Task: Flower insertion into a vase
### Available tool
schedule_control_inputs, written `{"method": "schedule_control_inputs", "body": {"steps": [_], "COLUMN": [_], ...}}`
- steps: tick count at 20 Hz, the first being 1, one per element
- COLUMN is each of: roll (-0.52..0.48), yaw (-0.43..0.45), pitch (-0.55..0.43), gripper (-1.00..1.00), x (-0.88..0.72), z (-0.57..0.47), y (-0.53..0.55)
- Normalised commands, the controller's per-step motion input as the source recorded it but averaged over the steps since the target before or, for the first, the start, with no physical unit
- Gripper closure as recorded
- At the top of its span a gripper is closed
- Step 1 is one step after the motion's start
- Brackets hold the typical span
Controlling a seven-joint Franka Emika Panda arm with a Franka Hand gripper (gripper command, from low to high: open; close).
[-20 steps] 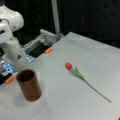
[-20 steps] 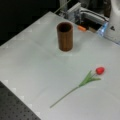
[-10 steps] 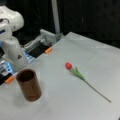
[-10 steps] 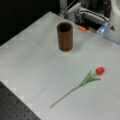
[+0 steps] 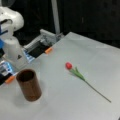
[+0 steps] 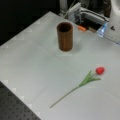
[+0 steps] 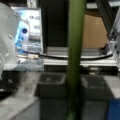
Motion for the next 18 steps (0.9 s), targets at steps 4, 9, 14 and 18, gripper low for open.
{"method": "schedule_control_inputs", "body": {"steps": [4, 9, 14, 18], "roll": [-0.002, -0.067, -0.112, -0.136], "yaw": [-0.054, -0.075, -0.073, -0.068], "pitch": [0.603, 0.534, 0.501, 0.485], "gripper": [1.00, 1.00, 1.00, 1.00], "x": [0.35, 0.28, 0.23, 0.26], "z": [0.08, 0.08, 0.10, 0.09], "y": [-0.19, -0.15, -0.08, -0.08]}}
